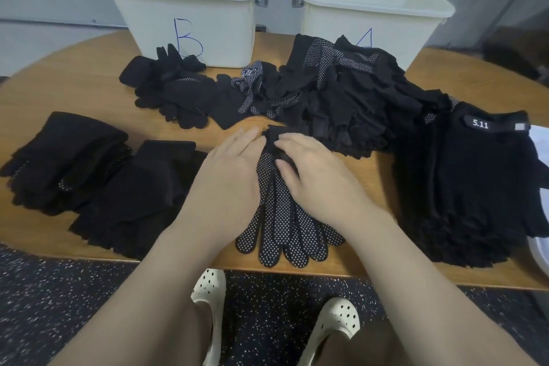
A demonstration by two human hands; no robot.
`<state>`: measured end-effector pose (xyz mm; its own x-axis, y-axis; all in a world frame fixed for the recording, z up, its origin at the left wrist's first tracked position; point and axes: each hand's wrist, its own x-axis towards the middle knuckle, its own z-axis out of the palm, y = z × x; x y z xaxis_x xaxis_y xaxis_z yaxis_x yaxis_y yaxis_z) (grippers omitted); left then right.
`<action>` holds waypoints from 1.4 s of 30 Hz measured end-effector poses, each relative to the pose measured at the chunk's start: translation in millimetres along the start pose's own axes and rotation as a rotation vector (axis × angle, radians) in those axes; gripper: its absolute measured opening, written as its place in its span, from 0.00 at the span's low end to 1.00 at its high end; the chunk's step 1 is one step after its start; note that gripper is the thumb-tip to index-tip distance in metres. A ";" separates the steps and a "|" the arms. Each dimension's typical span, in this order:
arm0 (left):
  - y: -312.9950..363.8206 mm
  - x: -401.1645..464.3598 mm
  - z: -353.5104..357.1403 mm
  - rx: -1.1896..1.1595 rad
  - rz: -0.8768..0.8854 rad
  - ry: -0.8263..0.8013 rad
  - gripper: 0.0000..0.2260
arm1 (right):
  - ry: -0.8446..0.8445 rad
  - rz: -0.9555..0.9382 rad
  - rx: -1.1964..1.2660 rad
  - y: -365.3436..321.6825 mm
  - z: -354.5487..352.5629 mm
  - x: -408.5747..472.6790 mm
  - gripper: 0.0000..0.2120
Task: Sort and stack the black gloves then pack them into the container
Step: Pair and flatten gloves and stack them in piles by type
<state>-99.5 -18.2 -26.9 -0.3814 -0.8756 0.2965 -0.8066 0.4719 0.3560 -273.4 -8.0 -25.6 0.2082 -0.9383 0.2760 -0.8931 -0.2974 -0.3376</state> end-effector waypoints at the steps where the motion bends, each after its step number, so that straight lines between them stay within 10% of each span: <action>1: -3.5 3.4 3.0 0.005 0.021 -0.006 0.23 | -0.046 0.009 0.009 0.2 -1.0 -1.7 0.20; 19: -6.5 21.7 -0.1 0.111 0.067 -0.306 0.31 | -0.389 -0.071 -0.184 -13.9 -18.9 -50.0 0.39; 26: 3.4 0.1 -9.4 -0.055 0.050 -0.071 0.27 | -0.356 -0.079 -0.154 -14.1 -18.6 -58.6 0.40; 31: 21.3 -28.9 -6.9 -0.123 0.038 -0.169 0.25 | -0.362 0.058 0.220 -7.6 -30.8 -57.7 0.45; 34: 17.8 -27.2 1.1 0.094 0.095 -0.290 0.36 | -0.201 0.203 0.620 5.3 -45.9 -45.8 0.36; 42: 18.5 -28.4 -0.6 0.192 0.056 -0.309 0.44 | 0.371 0.073 0.176 23.6 -21.1 25.7 0.08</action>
<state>-103.4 15.4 -28.3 -0.5225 -0.8524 0.0184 -0.8392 0.5180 0.1656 -297.5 -35.4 -7.5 -0.0401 -0.8408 0.5399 -0.8115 -0.2879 -0.5086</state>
